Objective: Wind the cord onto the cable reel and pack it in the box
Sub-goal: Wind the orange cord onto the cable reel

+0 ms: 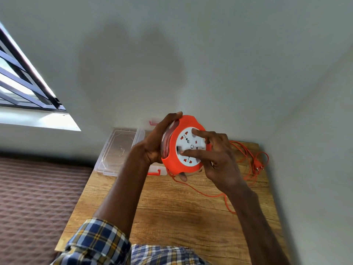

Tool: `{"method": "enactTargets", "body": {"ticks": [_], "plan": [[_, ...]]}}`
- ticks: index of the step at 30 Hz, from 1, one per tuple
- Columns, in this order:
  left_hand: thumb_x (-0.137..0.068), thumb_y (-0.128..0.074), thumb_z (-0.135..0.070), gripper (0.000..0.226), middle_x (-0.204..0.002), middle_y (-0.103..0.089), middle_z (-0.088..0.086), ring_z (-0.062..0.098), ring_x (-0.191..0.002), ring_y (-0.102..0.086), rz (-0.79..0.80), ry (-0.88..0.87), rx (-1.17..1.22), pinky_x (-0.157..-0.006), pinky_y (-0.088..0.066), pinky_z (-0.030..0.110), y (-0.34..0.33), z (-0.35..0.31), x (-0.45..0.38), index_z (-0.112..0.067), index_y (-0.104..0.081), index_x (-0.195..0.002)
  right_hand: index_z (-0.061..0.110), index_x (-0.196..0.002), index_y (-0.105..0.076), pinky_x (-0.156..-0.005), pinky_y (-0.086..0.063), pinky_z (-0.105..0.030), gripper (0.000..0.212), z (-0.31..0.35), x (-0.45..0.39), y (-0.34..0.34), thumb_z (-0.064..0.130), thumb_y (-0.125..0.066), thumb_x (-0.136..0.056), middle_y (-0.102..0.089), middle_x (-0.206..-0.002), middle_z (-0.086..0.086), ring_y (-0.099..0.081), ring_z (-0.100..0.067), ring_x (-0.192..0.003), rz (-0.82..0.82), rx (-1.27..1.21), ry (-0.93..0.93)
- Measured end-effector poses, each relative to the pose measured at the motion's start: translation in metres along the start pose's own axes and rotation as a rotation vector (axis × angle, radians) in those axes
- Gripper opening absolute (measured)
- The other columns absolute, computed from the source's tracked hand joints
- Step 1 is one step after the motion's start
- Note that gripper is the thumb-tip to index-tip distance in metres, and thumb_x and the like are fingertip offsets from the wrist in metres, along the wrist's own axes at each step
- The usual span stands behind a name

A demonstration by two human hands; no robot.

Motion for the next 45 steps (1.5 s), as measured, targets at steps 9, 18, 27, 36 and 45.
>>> {"method": "enactTargets", "body": {"ticks": [9, 18, 27, 36, 45], "plan": [[-0.093, -0.060, -0.070, 0.062, -0.115, -0.078, 0.012, 0.030, -0.104, -0.074, -0.042, 0.033, -0.035, -0.095, -0.059, 0.046, -0.003, -0.001, -0.003, -0.017, -0.080, -0.120, 0.046, -0.129, -0.067, -0.080, -0.059, -0.041, 0.059, -0.007, 0.003, -0.005, 0.010, -0.081, -0.084, -0.060, -0.141, 0.001, -0.052, -0.025, -0.114, -0.057, 0.140, -0.073], [-0.097, -0.054, -0.066, 0.059, -0.112, -0.079, 0.012, 0.029, -0.098, -0.077, -0.064, 0.008, -0.066, -0.086, -0.062, 0.044, -0.014, -0.004, -0.006, -0.018, -0.083, -0.113, 0.039, -0.124, -0.057, -0.062, -0.053, -0.022, 0.061, -0.017, 0.007, -0.004, 0.078, -0.060, -0.079, -0.069, -0.080, 0.017, -0.070, -0.005, -0.077, -0.230, 0.048, -0.625], [-0.093, -0.057, -0.071, 0.064, -0.120, -0.076, 0.013, 0.033, -0.106, -0.073, -0.009, 0.005, -0.016, -0.097, -0.059, 0.048, -0.013, -0.006, -0.001, -0.017, -0.078, -0.122, 0.042, -0.136, -0.060, -0.078, -0.057, -0.038, 0.051, -0.002, -0.005, 0.005, 0.012, -0.068, -0.096, -0.055, -0.128, 0.003, -0.053, -0.017, -0.115, -0.063, 0.052, -0.167], [-0.096, -0.058, -0.066, 0.062, -0.120, -0.076, 0.013, 0.032, -0.107, -0.073, 0.050, -0.026, 0.043, -0.097, -0.058, 0.048, -0.019, -0.008, -0.005, -0.014, -0.075, -0.126, 0.050, -0.135, -0.061, -0.091, -0.053, -0.039, 0.067, -0.005, -0.003, 0.002, 0.003, -0.073, -0.089, -0.050, -0.150, 0.006, -0.046, -0.022, -0.127, 0.032, 0.102, -0.125], [-0.098, -0.053, -0.064, 0.061, -0.117, -0.076, 0.016, 0.034, -0.103, -0.074, 0.031, -0.007, -0.001, -0.090, -0.061, 0.046, -0.032, -0.008, -0.007, -0.013, -0.077, -0.120, 0.048, -0.132, -0.062, -0.070, -0.053, -0.028, 0.060, -0.012, 0.006, 0.015, 0.072, -0.070, -0.077, -0.070, -0.083, 0.020, -0.064, -0.001, -0.077, -0.213, 0.068, -0.481]]}}
Point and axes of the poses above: each hand's wrist, its own x-axis away from the middle knuckle, its own y-axis out of the back of the hand, z = x × y, the point moved 9 cm from there along -x, towards the middle knuckle
